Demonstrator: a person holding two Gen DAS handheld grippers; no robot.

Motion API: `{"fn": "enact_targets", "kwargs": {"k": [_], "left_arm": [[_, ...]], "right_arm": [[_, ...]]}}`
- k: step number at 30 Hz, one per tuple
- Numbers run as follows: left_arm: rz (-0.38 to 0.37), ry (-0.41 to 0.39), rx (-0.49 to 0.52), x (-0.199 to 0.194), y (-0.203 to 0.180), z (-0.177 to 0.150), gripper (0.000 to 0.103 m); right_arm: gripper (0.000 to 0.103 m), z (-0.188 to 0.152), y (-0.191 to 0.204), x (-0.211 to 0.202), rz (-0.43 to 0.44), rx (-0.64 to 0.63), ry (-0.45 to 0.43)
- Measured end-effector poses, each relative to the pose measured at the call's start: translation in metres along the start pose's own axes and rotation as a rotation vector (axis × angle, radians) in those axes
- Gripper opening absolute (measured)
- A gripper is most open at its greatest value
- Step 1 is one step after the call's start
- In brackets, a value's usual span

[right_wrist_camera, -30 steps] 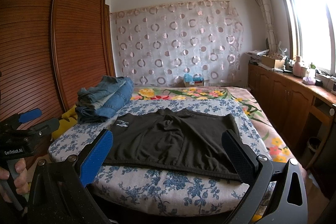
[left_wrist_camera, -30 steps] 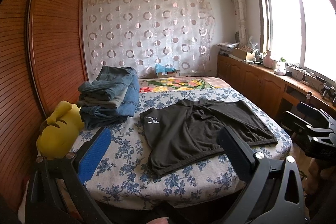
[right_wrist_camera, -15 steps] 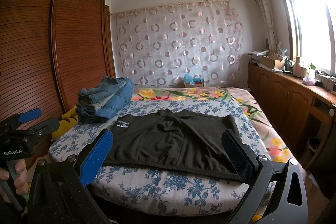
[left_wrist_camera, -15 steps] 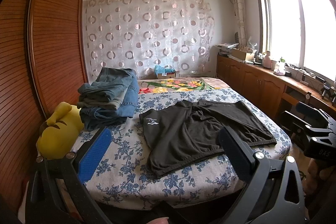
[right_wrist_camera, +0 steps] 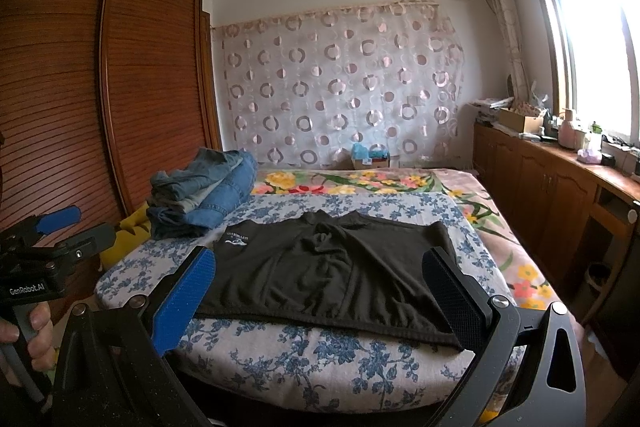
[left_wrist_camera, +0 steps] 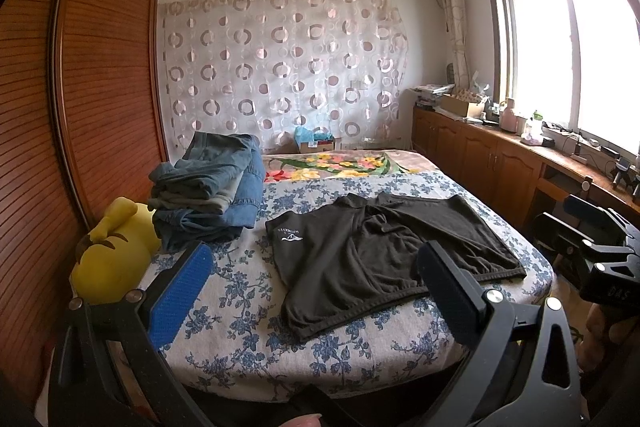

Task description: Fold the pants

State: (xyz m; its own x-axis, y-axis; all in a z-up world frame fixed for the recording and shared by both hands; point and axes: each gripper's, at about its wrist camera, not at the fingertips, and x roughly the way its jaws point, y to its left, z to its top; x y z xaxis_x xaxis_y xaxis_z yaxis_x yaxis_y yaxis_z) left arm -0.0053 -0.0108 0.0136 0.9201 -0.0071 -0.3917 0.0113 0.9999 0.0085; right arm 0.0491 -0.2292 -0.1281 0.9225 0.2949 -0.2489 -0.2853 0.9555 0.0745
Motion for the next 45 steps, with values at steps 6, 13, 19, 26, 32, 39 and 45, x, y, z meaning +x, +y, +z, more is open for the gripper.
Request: {"fn": "enact_targets", "kwargs": {"k": [6,13,19,26,32,39,45], "left_arm": [[0.0,0.0,0.0,0.0,-0.001,0.001,0.103],[-0.003,0.014,-0.006,-0.006,-0.008,0.01,0.103],[-0.041,0.056,0.001,0.012,-0.017,0.014,0.103],[-0.074,0.081,0.004,0.029,-0.017,0.004,0.103],[-0.075,0.102,0.009,0.04,-0.013,-0.004,0.103],[-0.082,0.107,0.038,0.064,-0.013,0.0,0.103],[-0.077,0.122,0.061,0.092,-0.011,0.006,0.103]], "right_arm": [[0.103,-0.001,0.0,0.0,0.001,-0.001,-0.002],[0.103,-0.003,-0.003,0.003,-0.006,0.005,0.013],[0.103,-0.003,-0.01,0.009,-0.018,0.021,0.036],[0.103,-0.002,-0.013,0.013,-0.027,0.031,0.055],[0.103,-0.005,-0.018,0.018,-0.039,0.024,0.079],[0.103,0.0,-0.025,0.026,-0.048,0.015,0.116],[0.103,0.01,-0.035,0.04,-0.074,-0.006,0.132]]}}
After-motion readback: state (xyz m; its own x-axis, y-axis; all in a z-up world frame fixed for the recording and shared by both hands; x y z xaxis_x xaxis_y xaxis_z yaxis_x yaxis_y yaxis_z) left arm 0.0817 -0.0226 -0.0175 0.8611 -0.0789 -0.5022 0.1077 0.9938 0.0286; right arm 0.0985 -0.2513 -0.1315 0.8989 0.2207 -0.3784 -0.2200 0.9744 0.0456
